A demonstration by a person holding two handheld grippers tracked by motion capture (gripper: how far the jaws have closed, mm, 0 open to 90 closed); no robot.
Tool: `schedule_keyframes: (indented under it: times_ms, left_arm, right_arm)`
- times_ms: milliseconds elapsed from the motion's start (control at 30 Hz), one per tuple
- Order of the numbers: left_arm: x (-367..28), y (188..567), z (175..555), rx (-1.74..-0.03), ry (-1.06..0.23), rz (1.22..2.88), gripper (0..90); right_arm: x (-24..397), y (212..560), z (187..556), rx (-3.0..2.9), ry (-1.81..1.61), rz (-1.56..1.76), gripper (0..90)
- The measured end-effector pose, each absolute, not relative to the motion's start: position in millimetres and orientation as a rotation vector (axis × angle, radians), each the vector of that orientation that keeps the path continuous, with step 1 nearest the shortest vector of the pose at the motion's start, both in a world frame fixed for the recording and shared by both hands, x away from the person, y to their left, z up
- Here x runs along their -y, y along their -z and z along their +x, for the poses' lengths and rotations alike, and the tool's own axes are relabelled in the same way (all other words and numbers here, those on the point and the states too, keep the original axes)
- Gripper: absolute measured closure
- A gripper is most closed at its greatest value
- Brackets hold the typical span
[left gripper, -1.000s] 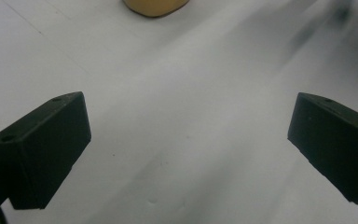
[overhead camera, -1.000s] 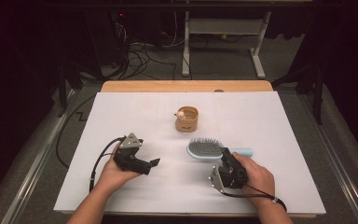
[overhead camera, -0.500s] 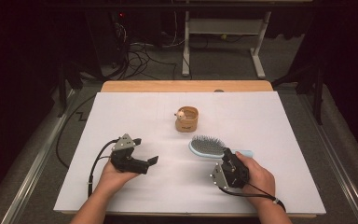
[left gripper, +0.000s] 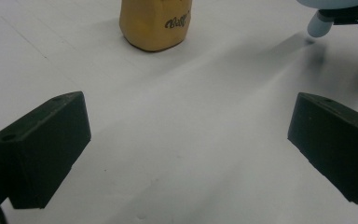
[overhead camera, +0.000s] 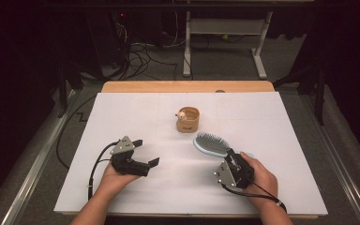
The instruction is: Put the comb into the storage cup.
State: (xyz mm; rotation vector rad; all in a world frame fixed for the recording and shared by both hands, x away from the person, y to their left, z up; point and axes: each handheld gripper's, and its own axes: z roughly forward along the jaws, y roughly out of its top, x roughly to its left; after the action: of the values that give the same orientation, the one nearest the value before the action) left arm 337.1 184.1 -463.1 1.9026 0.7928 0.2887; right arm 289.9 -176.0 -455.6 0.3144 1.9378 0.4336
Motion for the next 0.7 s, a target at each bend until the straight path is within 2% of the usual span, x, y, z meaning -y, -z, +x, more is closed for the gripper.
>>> schedule_keyframes:
  times_ms: [700]
  left_arm:
    - [-185.7, 460.3, 336.9, -0.770, -0.298, 1.848, 0.0]
  right_arm:
    - [194.7, 443.5, 290.6, -1.935, -0.660, 0.525, 78.5]
